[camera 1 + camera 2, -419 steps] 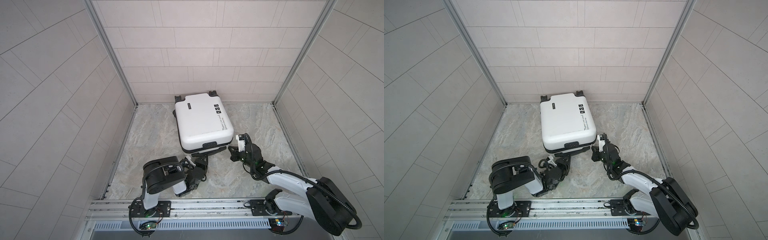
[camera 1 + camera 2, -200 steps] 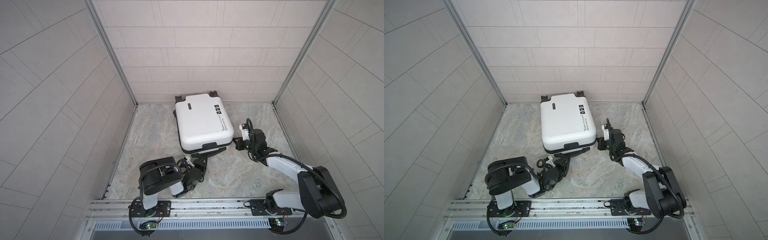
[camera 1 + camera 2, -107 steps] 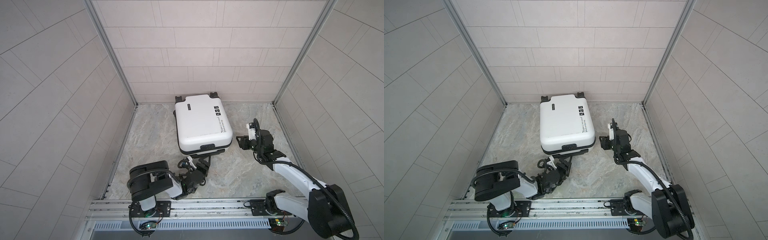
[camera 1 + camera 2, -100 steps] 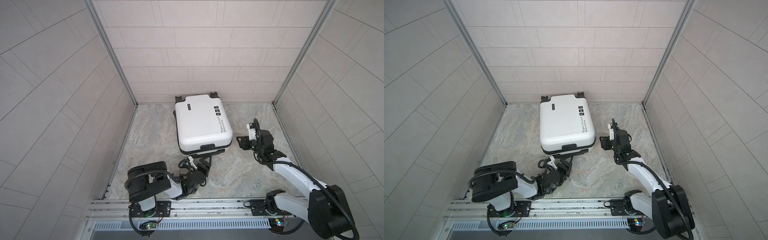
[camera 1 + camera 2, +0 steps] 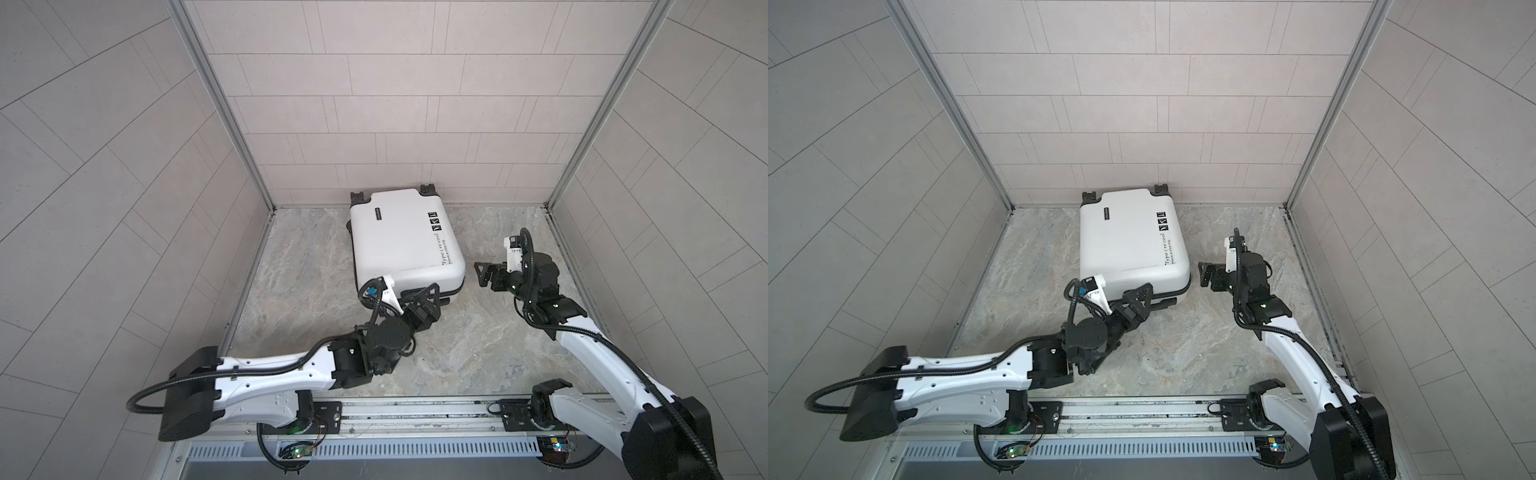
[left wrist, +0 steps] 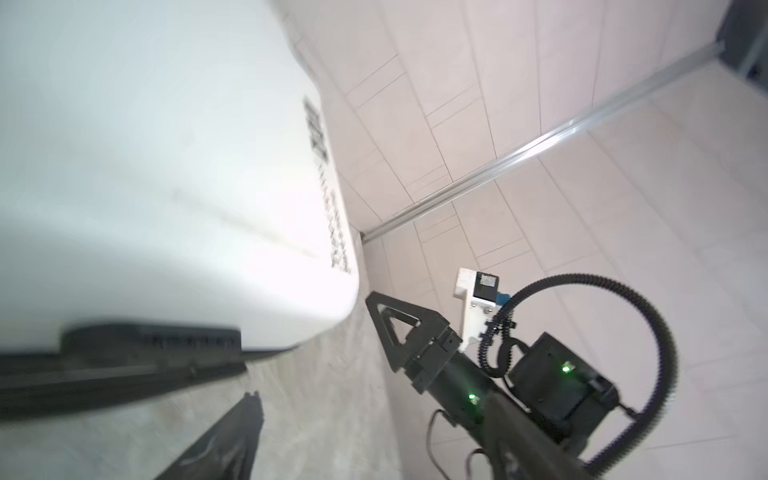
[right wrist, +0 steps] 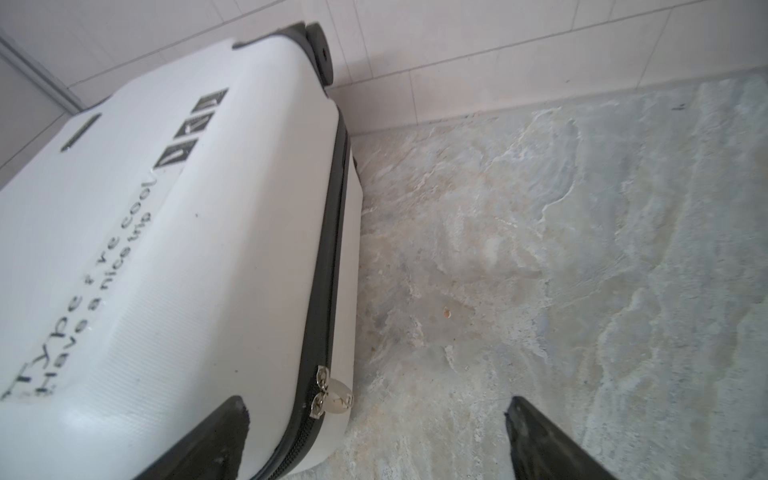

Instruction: Pack the luggage

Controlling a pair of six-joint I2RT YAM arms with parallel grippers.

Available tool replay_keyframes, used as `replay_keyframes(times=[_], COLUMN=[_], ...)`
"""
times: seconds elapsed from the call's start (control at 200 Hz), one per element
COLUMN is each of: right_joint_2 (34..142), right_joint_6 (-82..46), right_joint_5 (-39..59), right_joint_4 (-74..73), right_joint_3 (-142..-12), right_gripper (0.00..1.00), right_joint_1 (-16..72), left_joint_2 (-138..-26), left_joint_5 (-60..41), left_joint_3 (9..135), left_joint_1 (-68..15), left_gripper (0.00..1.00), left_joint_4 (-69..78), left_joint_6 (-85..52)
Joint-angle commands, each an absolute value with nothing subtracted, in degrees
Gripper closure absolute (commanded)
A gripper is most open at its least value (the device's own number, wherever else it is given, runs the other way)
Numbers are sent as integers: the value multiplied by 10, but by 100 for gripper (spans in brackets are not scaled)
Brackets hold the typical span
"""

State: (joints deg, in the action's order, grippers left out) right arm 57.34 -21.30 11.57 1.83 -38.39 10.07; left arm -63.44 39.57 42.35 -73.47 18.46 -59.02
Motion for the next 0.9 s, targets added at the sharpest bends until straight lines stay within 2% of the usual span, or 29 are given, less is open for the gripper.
replay_keyframes(times=[0.0, 0.1, 0.17, 0.27, 0.375, 0.53, 0.62, 0.726, 0.896], right_joint_2=[535, 506, 489, 478, 497, 570, 607, 649, 704], right_joint_6=[-252, -301, -341, -302, -236, -170, -133, -123, -122], right_joint_5=[4, -85, -134, -99, -38, -100, -165, -241, -272], right_joint_4=[44, 46, 24, -23, -65, -22, -38, -65, -127], right_joint_3=[-408, -410, -400, -391, -396, -442, -433, -406, -338], right_gripper=[1, 0, 0, 0, 0, 0, 0, 0, 0], right_joint_1=[99, 99, 98, 96, 97, 96, 92, 76, 53], left_joint_2=[-596, -562, -532, -509, -473, -411, -404, -421, -496], left_joint_5=[504, 522, 529, 519, 520, 442, 412, 382, 379], left_joint_3=[488, 492, 508, 532, 505, 423, 381, 319, 231], left_joint_1=[-726, -723, -716, -675, -564, -338, -244, -169, -117], left_gripper=[0, 0, 0, 0, 0, 0, 0, 0, 0], left_joint_4=[15, 81, 70, 38, 43, 46, 41, 57, 114], left_joint_6=[-341, -154, -81, 32, 17, -53, -63, -86, -140])
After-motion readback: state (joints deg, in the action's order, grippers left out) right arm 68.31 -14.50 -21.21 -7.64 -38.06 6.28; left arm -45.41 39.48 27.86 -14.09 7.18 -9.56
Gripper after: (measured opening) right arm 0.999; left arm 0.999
